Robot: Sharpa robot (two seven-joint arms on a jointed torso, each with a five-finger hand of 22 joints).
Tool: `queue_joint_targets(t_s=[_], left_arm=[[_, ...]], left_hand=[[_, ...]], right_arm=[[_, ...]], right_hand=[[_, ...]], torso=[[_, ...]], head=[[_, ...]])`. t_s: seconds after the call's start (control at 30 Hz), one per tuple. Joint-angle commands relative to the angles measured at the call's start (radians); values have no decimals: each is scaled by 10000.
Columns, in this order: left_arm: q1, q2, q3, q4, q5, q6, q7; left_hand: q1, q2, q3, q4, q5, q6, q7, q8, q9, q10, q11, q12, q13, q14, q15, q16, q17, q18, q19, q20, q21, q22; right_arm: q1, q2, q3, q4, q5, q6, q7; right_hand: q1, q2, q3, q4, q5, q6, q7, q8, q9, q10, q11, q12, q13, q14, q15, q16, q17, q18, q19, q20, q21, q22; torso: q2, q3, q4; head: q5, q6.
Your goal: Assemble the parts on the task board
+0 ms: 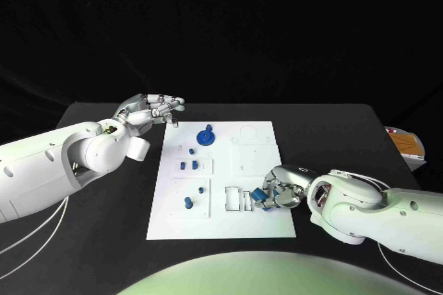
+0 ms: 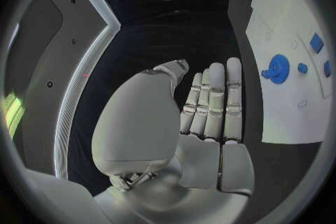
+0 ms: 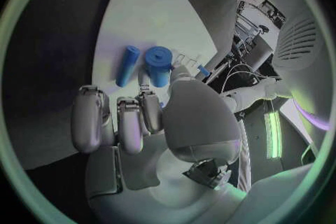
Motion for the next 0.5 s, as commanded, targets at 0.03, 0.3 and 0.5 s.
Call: queue_joint_targets(t_s=[0.03,0.3,0.5], left_arm=[[3,20,6,11,24,193,20],[1,21,5,1,24,195,16],[1,28,5,-5,24,199,13]], left_hand=[[2,18,-9,-5,35,-88,14,69,15,-70,-11,48,-18,-14,84,-69,12,132,43,33,-49,-9],[2,18,-9,-5,35,-88,14,69,15,-70,-11,48,-18,-14,84,-69,12,132,43,33,-49,-9],[2,18,-9,-5,35,-88,14,69,15,-70,-11,48,-18,-14,84,-69,12,132,43,33,-49,-9]], right_arm=[[-112,75,-62,-39,-180,239,-254],[-136,40,-60,62,28,-533,-165],[-61,-128,-38,320,349,-1158,-66]], right_hand=[[297,138,-56,-22,170,57,-52,36,6,28,-106,42,571,892,-72,69,1862,-116,33,-53,-29,1123],[769,347,27,-11,1063,370,-193,56,78,299,-230,414,968,923,-173,109,2013,-156,128,-140,146,1260],[840,422,74,5,1279,543,-266,78,142,383,-295,527,1092,932,-228,122,2061,-167,153,-188,189,1299]], torso=[[-7,0,6],[3,-8,-3],[-5,-19,-4]], head=[[-6,1],[15,1],[2,1]])
